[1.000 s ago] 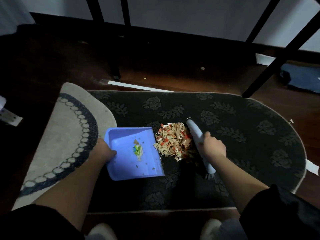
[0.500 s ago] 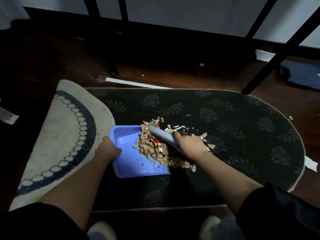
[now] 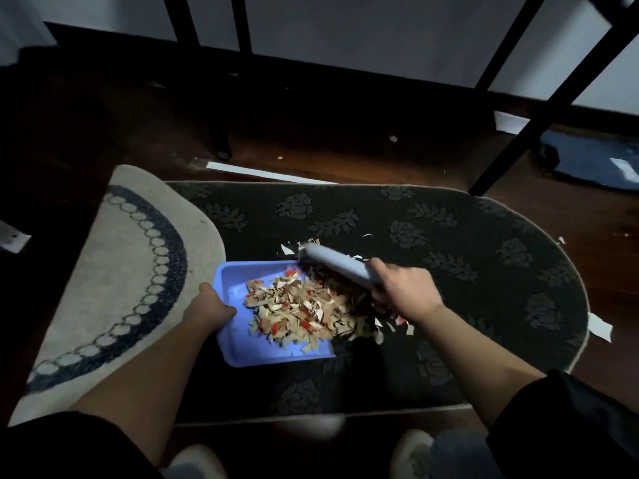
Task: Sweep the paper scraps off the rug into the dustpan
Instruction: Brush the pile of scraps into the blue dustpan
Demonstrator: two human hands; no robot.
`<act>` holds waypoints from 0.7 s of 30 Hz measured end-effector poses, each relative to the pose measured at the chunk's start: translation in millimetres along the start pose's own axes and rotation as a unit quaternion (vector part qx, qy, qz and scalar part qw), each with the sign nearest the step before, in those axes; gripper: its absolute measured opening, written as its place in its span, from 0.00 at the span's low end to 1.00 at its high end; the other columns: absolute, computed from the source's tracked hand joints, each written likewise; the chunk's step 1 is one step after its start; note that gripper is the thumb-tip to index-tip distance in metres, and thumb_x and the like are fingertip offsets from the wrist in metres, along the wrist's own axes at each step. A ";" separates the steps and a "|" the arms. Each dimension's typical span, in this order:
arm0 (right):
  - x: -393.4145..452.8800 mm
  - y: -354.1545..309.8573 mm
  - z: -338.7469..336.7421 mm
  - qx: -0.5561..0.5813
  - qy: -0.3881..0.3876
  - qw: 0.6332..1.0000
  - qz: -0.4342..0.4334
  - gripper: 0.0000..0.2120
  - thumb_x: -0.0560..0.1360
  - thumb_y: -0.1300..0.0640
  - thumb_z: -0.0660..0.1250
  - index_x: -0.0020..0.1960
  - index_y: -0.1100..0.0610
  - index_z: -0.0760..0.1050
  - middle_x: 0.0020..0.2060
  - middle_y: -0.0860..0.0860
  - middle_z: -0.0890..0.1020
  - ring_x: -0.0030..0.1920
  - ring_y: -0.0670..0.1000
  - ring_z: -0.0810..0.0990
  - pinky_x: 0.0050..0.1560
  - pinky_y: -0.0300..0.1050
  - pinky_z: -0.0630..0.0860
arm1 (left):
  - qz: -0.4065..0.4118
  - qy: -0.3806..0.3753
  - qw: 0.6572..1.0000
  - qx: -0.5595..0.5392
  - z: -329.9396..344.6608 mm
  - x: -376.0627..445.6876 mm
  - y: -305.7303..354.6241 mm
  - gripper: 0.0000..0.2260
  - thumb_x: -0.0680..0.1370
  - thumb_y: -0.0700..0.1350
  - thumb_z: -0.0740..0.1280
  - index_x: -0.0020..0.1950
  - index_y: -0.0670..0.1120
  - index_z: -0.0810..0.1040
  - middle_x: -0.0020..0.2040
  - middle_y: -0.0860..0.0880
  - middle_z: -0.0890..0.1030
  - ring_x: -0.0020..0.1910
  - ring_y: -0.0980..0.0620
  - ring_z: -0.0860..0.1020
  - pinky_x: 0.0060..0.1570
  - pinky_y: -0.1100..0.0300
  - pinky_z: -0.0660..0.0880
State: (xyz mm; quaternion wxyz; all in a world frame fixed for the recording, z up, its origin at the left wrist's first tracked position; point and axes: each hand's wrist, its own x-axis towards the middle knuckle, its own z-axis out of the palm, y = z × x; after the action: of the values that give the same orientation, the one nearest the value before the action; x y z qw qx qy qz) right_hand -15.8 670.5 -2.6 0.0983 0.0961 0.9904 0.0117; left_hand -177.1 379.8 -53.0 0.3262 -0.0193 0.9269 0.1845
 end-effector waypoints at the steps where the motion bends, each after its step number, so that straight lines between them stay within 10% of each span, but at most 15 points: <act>1: -6.2 7.1 0.9 0.007 0.002 0.999 0.038 0.20 0.77 0.45 0.59 0.66 0.51 0.64 0.52 0.51 0.80 0.47 0.58 0.82 0.39 0.47 0.73 | -0.002 -0.003 1.000 0.005 0.8 -1.6 -1.0 0.29 0.75 0.43 0.70 0.69 0.34 0.60 0.65 0.34 0.71 0.63 0.37 0.73 0.58 0.49 0.70; 11: -46.9 38.7 38.8 0.124 -0.055 0.924 0.358 0.10 0.79 0.54 0.58 0.57 0.58 0.64 0.51 0.58 0.80 0.50 0.62 0.79 0.41 0.48 0.69 | -0.026 0.004 1.000 0.013 10.9 -5.4 0.1 0.30 0.76 0.42 0.69 0.70 0.34 0.57 0.65 0.33 0.72 0.63 0.36 0.73 0.59 0.47 0.70; 21: -12.6 -46.7 34.1 0.143 -0.081 0.968 0.191 0.20 0.78 0.50 0.60 0.65 0.58 0.62 0.51 0.56 0.81 0.50 0.60 0.80 0.43 0.49 0.72 | -0.030 0.002 0.999 0.015 11.6 -2.1 1.5 0.32 0.76 0.43 0.68 0.72 0.35 0.55 0.67 0.34 0.70 0.65 0.37 0.72 0.61 0.48 0.69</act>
State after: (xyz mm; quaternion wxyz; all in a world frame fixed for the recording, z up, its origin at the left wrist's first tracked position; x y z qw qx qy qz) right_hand -5.8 622.4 -35.6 0.1593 0.2974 0.9338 -0.1194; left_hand -168.8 385.2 -59.5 0.3303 -0.0426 0.9292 0.1605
